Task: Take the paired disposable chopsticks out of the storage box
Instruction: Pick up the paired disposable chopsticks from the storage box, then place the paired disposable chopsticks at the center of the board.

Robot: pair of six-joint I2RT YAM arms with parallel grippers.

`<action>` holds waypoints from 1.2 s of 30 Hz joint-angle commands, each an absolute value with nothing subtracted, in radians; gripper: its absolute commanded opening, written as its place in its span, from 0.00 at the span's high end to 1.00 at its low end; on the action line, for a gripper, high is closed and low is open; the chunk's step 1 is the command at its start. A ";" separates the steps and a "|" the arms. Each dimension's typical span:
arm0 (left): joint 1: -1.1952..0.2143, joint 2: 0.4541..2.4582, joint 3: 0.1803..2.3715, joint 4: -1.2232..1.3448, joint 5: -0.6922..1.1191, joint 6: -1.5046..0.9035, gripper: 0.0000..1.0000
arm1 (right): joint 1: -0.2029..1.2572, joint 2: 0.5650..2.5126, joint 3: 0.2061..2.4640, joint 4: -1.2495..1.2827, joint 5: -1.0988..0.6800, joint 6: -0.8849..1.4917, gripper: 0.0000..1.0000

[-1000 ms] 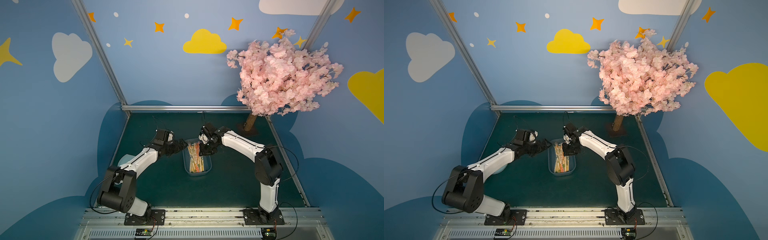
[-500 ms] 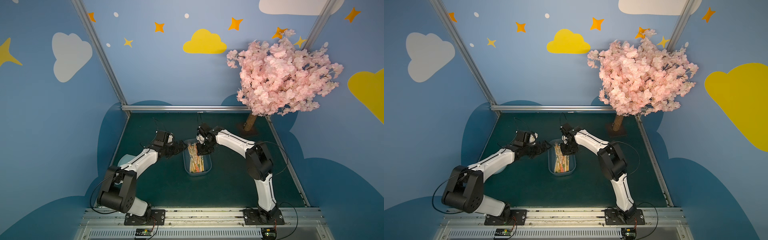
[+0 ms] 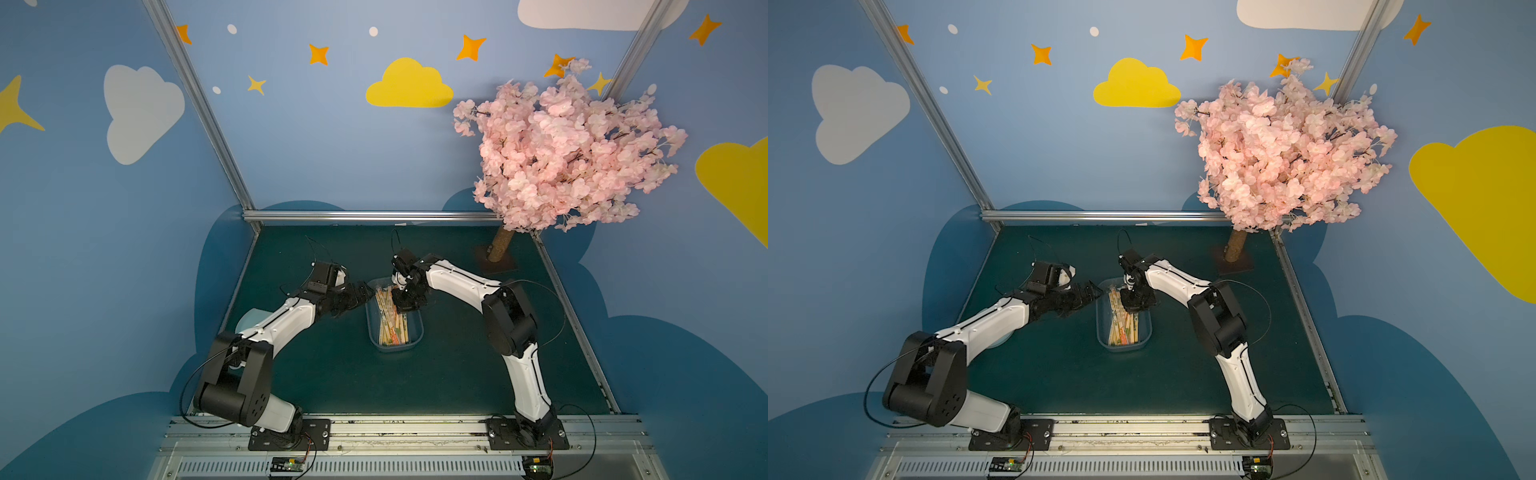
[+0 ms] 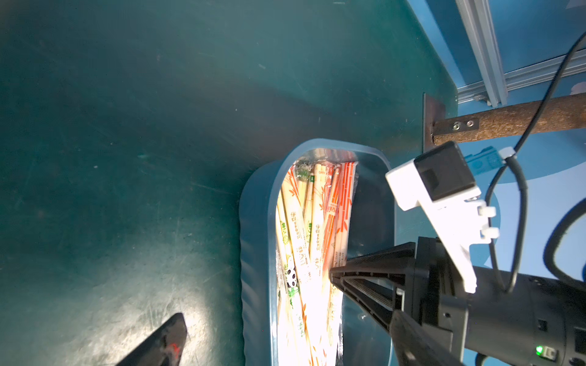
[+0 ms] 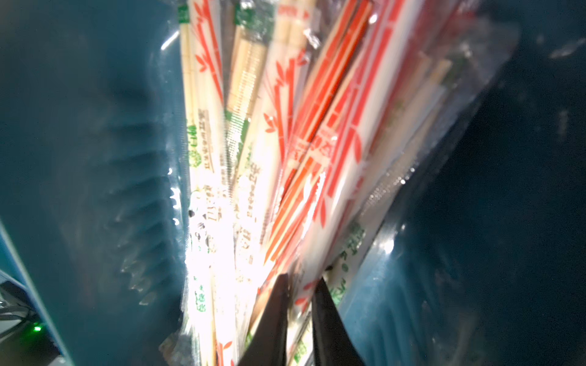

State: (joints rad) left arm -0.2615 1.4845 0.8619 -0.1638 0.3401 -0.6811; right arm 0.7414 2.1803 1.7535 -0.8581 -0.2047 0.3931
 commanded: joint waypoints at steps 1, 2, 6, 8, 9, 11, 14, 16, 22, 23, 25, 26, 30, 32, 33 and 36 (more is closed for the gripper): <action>-0.258 1.463 0.850 -0.158 0.349 -0.683 0.00 | 0.747 2.181 1.774 -0.891 -0.204 0.386 0.95; -0.257 1.463 0.849 -0.156 0.349 -0.684 0.00 | 0.747 2.176 1.772 -0.893 -0.207 0.387 0.98; -0.257 1.461 0.847 -0.155 0.355 -0.683 0.00 | 0.745 2.140 1.758 -0.894 -0.214 0.387 1.00; -0.257 1.460 0.848 -0.156 0.356 -0.680 0.00 | 0.743 2.116 1.753 -0.897 -0.217 0.391 1.00; -0.257 1.460 0.850 -0.158 0.358 -0.678 0.00 | 0.742 2.104 1.749 -0.897 -0.216 0.392 1.00; -0.258 1.459 0.855 -0.162 0.359 -0.674 0.00 | 0.739 2.075 1.743 -0.897 -0.219 0.398 1.00; -0.257 1.457 0.862 -0.169 0.358 -0.666 0.00 | 0.729 2.030 1.735 -0.896 -0.223 0.409 1.00; -0.257 1.453 0.864 -0.174 0.357 -0.663 0.00 | 0.718 2.000 1.734 -0.896 -0.228 0.415 1.00; -0.259 1.449 0.892 -0.226 0.350 -0.639 0.00 | 0.648 1.900 1.693 -0.874 -0.226 0.425 1.00; -0.260 1.446 0.893 -0.234 0.351 -0.638 0.00 | 0.630 1.883 1.674 -0.870 -0.221 0.422 1.00; -0.264 1.442 0.891 -0.240 0.348 -0.640 0.00 | 0.591 1.855 1.628 -0.867 -0.217 0.412 1.00; -0.270 1.440 0.892 -0.247 0.349 -0.642 0.00 | 0.567 1.842 1.600 -0.867 -0.213 0.404 1.00; -0.295 1.443 0.892 -0.266 0.347 -0.645 0.00 | 0.491 1.800 1.472 -0.846 -0.160 0.358 1.00; -0.314 1.443 0.891 -0.277 0.338 -0.647 0.00 | 0.457 1.793 1.411 -0.845 -0.119 0.328 1.00; -0.321 1.443 0.890 -0.282 0.335 -0.647 0.00 | 0.446 1.793 1.385 -0.845 -0.095 0.316 1.00; -0.345 1.438 0.879 -0.287 0.321 -0.658 0.00 | 0.420 1.797 1.325 -0.845 -0.025 0.288 1.00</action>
